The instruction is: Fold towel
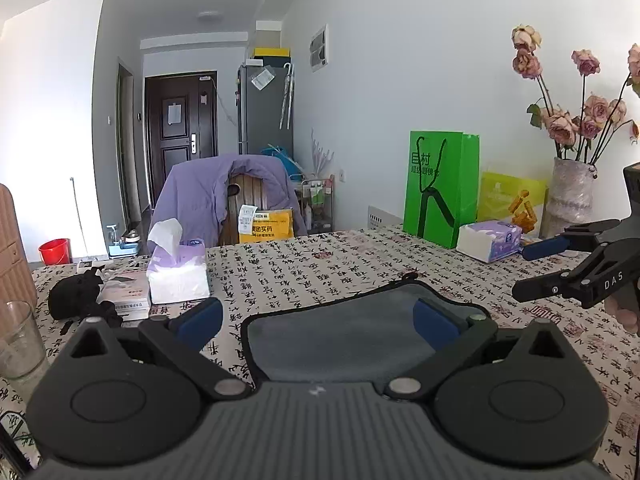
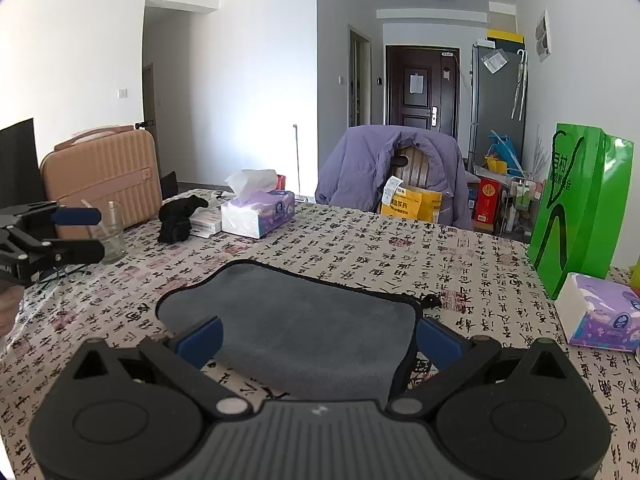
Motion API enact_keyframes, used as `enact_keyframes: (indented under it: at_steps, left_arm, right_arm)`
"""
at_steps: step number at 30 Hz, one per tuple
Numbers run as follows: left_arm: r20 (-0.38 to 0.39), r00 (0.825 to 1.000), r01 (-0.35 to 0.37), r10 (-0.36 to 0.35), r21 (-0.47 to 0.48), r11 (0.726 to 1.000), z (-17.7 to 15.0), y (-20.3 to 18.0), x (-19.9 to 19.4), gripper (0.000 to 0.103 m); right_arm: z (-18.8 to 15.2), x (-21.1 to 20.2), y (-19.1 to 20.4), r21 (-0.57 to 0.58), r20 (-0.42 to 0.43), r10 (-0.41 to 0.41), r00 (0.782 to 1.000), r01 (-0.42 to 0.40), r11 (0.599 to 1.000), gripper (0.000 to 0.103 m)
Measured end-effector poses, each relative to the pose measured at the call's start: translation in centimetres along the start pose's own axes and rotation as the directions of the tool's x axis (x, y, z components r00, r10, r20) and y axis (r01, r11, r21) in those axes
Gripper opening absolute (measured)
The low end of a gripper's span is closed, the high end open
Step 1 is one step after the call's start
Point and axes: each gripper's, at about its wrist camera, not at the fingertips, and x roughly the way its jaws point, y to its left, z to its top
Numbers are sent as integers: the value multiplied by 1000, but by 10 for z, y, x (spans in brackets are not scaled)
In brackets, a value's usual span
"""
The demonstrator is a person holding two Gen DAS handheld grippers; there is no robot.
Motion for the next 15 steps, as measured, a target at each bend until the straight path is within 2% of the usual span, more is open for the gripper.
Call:
enact_keyframes:
  at_steps: [15]
  left_arm:
    - [27,1000,-4,4,-14,1000,-15,-9,-42,103]
  right_arm:
    - [-17,-41,16,11,29,-6,1000,6,1000,103]
